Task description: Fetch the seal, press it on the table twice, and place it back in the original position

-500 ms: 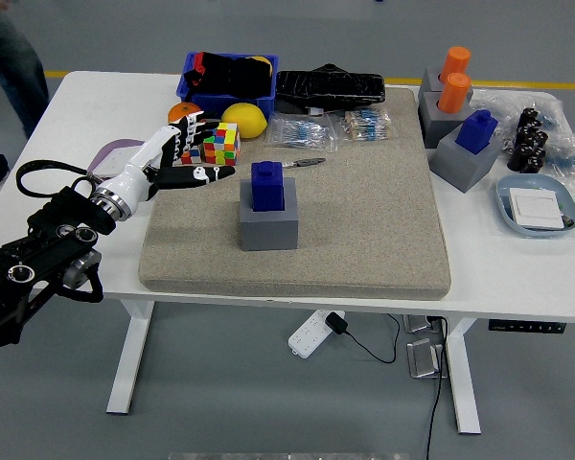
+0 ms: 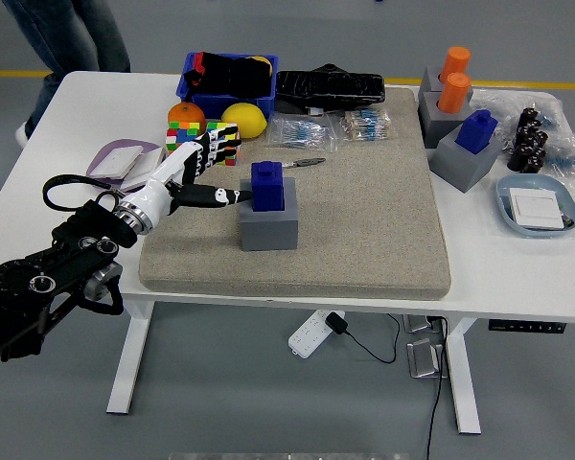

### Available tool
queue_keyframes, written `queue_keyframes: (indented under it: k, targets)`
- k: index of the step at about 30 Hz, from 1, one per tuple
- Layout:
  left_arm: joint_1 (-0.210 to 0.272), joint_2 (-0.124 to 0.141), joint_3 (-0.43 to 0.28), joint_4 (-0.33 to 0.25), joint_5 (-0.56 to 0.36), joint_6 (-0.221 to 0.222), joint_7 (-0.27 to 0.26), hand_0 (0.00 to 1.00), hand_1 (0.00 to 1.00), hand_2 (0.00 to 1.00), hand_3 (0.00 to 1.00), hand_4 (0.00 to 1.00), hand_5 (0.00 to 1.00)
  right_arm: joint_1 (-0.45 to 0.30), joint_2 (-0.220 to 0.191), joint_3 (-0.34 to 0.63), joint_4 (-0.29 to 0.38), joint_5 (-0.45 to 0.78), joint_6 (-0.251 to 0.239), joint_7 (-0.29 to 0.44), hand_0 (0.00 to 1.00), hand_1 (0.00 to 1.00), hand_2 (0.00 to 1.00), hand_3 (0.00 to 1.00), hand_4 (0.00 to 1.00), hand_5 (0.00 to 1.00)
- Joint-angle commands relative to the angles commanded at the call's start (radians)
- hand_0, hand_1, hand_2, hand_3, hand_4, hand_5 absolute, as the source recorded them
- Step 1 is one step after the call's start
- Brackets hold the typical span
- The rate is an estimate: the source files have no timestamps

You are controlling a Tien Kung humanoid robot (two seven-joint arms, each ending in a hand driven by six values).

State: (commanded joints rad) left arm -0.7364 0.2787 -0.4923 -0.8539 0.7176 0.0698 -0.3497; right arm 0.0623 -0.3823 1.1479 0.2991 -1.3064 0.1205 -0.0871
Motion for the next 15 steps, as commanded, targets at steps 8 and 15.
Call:
queue_keyframes:
  k: [8, 15]
  targets:
    - [0.005, -0.025, -0.002, 0.012, -0.008, 0.013, 0.003, 0.930, 0.887, 0.880, 0.922, 0.994, 0.051, 0.001, -0.002, -0.011, 0.001, 0.003, 0.000, 0.001, 0.769, 0.669, 0.674, 0.680, 0.811, 0.579]
    - [0.008, -0.049, 0.001, 0.043, -0.020, 0.018, 0.005, 0.928, 0.876, 0.855, 0.904, 0.988, 0.054, -0.001, -0.002, -0.019, 0.001, 0.005, 0.000, 0.001, 0.769, 0.669, 0.674, 0.681, 0.811, 0.580]
